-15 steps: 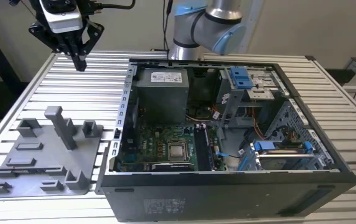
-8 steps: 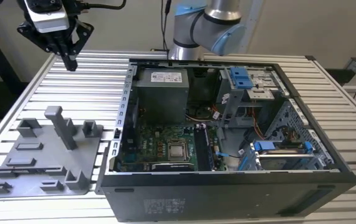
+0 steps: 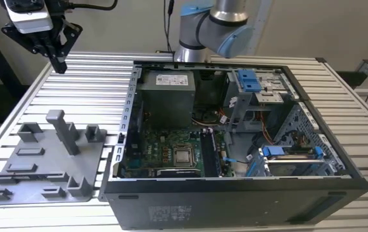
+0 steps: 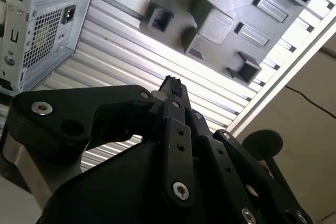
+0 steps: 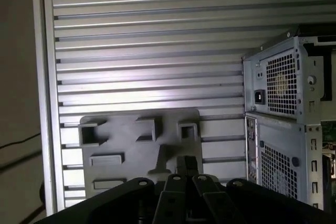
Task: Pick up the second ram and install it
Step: 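Reach for the second ram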
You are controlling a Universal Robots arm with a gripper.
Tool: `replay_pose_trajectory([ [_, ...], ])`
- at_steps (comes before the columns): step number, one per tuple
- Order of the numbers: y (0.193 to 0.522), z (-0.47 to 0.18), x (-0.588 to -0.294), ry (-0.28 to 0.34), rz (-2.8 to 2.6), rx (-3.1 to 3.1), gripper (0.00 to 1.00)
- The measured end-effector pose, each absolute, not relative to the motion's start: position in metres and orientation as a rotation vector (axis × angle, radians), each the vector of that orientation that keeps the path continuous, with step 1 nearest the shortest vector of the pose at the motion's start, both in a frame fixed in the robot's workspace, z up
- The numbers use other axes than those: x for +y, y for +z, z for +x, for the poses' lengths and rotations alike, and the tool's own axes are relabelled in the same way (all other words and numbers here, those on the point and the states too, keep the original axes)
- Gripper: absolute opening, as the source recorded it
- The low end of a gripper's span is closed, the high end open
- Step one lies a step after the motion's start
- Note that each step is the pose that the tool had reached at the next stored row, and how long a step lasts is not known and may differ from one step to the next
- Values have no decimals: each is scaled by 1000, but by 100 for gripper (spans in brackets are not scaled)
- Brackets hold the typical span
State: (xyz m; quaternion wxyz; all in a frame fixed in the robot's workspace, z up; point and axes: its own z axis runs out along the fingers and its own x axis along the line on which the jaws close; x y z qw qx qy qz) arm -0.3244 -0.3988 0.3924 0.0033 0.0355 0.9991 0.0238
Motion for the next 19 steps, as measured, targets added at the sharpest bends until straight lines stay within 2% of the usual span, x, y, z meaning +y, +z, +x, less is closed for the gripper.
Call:
replay_pose_trajectory([
  [19,392,-368,-399,74,113,3149,11],
])
